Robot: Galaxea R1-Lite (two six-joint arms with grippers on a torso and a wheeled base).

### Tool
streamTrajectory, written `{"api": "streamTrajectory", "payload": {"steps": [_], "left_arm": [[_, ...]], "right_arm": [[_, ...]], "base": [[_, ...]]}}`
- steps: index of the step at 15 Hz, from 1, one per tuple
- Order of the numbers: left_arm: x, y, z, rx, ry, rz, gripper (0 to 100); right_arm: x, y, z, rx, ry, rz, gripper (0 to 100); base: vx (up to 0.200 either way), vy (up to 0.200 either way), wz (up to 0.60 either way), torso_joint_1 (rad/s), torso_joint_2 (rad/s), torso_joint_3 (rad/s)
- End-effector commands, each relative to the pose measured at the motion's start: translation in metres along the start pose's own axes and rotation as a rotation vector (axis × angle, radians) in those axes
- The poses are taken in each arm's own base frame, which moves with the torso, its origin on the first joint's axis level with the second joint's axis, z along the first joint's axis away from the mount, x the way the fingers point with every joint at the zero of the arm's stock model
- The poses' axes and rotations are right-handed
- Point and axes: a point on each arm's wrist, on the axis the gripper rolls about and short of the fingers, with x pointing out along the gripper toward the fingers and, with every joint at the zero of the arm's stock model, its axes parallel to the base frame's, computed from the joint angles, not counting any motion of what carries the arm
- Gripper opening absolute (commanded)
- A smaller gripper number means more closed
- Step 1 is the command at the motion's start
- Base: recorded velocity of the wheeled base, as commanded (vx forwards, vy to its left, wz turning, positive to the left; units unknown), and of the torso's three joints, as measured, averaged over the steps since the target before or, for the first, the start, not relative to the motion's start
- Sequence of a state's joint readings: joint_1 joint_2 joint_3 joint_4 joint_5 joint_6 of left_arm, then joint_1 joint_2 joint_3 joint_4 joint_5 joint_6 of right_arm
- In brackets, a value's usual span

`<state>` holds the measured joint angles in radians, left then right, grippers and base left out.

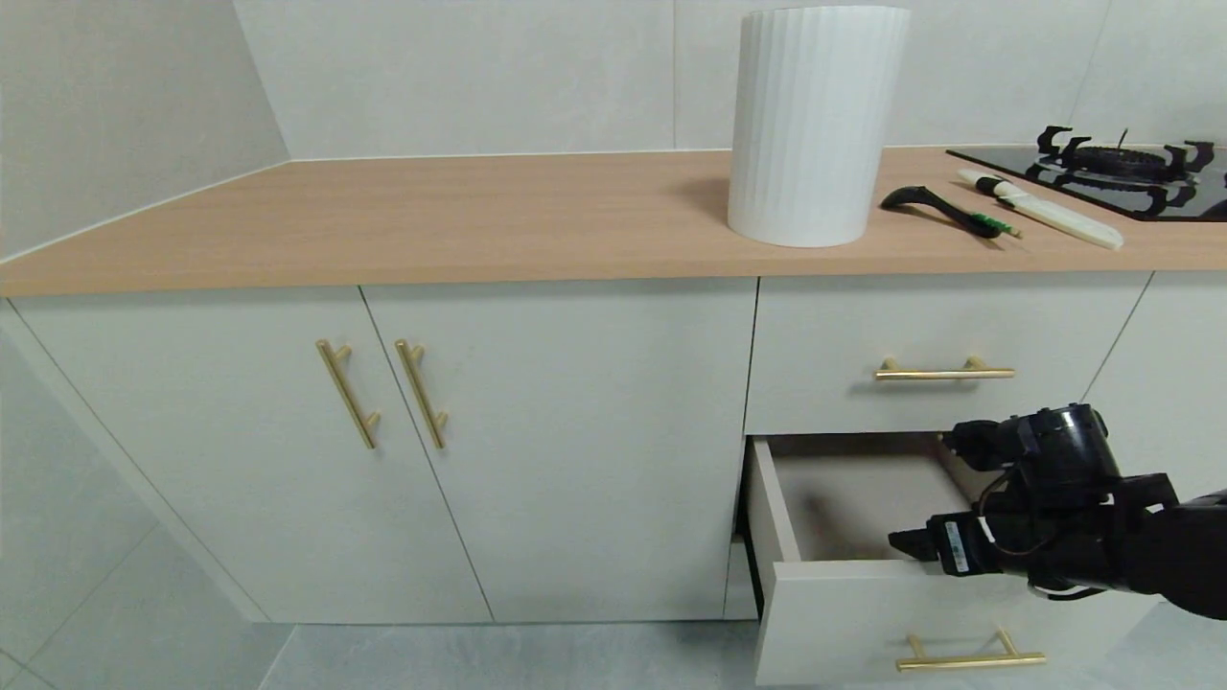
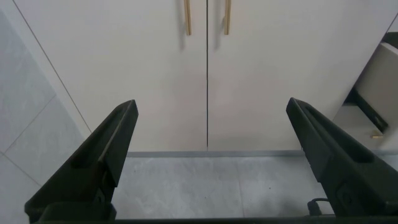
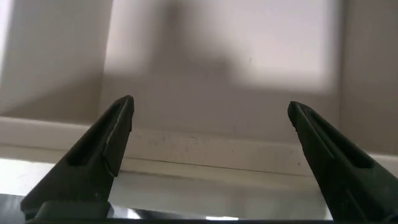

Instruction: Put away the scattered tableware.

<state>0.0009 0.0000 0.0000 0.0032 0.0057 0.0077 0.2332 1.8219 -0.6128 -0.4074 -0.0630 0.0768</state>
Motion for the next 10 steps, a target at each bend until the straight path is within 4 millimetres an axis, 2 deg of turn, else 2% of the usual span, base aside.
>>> {"api": "streamTrajectory", "payload": {"steps": [1,3,5,10], "left_arm": [[0.0,0.0,0.0,0.0,0.001,0.0,100],[0.0,0.0,0.0,0.0,0.001,0.0,100],[0.0,0.0,0.0,0.0,0.001,0.001,100],[0.0,0.0,0.0,0.0,0.001,0.001,100]], "right_arm": [[-0.022,0.0,0.016,0.005,-0.063,0.033,100],[-0.038,0.0,0.019,0.004,0.008,0.076,100],[-0.046,0.0,0.019,0.0,0.039,0.075,100],[-0.044,0.0,0.008,-0.072,0.146,0.069,100]], "base": [[0.0,0.0,0.0,0.0,0.0,0.0],[0.0,0.0,0.0,0.0,0.0,0.0],[0.0,0.0,0.0,0.0,0.0,0.0],[0.0,0.0,0.0,0.0,0.0,0.0]]}}
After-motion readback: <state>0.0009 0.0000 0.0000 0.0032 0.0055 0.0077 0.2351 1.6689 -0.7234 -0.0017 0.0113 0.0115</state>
